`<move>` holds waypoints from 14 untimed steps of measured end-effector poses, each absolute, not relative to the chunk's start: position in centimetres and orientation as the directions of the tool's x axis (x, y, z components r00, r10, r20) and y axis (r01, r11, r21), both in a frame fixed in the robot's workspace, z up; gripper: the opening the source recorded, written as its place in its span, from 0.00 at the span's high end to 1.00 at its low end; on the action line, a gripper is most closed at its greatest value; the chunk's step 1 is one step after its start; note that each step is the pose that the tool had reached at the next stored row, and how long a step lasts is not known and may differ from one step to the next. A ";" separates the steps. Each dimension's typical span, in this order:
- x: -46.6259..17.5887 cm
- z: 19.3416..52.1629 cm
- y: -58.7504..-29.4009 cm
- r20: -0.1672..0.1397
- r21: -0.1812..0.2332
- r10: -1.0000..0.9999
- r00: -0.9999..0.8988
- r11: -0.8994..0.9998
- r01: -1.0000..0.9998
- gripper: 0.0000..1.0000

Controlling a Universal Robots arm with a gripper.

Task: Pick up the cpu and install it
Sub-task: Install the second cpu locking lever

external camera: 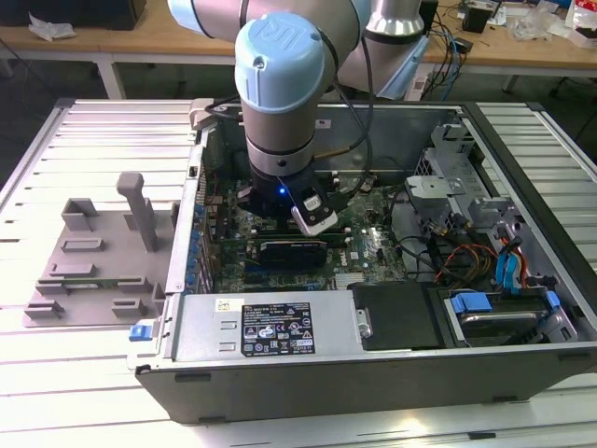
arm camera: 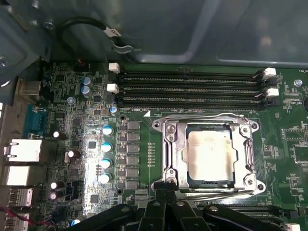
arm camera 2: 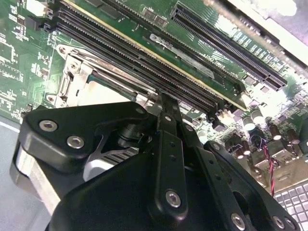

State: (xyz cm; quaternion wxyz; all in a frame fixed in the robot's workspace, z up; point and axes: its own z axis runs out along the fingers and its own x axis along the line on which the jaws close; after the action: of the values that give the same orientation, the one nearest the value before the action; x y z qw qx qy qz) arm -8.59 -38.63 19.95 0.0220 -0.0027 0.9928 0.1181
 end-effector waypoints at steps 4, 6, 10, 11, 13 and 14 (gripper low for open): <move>-8.6 19.9 -38.6 -0.044 0.239 0.001 -0.999 0.971 -0.010 0.89; -8.6 19.9 -38.6 -0.044 0.239 0.001 -0.999 0.971 -0.010 0.89; -8.4 20.4 -38.6 -0.038 0.239 0.002 -0.999 0.971 -0.008 0.89; -8.2 20.4 -38.7 -0.033 0.239 0.002 -0.999 0.971 -0.006 0.89; -7.9 20.5 -38.9 -0.024 0.239 0.004 -1.000 0.971 -0.002 0.89; -7.9 20.6 -38.9 -0.024 0.239 0.004 -1.000 0.971 -0.002 0.89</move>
State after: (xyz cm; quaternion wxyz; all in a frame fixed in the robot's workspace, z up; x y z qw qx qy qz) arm -7.92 -38.95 20.57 0.0120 0.0004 0.9926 0.1204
